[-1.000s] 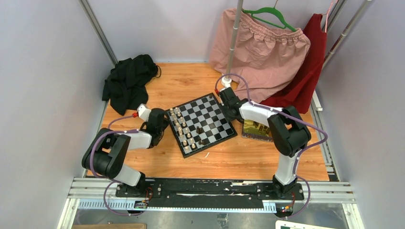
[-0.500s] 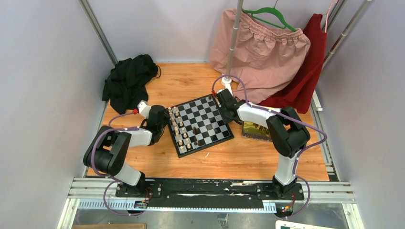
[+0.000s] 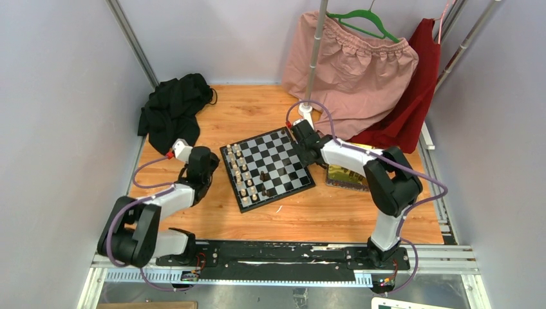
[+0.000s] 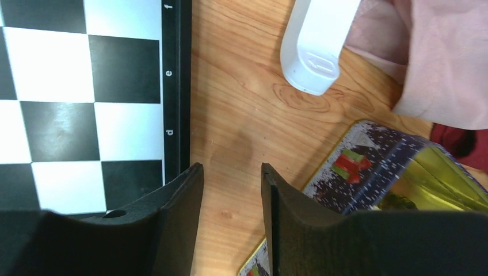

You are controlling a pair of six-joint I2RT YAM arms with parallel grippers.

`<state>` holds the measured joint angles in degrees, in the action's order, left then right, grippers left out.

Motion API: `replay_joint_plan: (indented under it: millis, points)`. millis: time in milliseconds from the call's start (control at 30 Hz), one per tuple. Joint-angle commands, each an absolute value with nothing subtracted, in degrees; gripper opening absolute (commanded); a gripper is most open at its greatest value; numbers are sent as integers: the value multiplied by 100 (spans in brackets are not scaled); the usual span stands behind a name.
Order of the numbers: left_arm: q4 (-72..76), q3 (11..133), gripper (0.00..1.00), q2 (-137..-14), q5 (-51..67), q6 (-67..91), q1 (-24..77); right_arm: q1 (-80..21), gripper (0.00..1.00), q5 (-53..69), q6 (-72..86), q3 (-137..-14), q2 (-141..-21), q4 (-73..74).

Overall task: Set up the chess pieces on the board
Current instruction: Adjust the chessboard at the center of the board.

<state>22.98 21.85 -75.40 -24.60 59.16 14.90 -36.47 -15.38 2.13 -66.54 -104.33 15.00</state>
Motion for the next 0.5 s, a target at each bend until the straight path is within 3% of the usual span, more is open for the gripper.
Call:
replay_joint_plan:
  millis: [0,267,467]
  points:
    - [1939,1960,11,-6796,-2810,5714,1459,-3836,48,-1892,147,-6496,-9831,1696]
    - [1248,1640,31,-5510,-3035,5531,1459,-4224,56,-1750,67,-6462,-9319,1799]
    - [1065,1410,56,-4705,-2931,5471,1459,-4695,62,-1198,-149,-6488,-9233,1716]
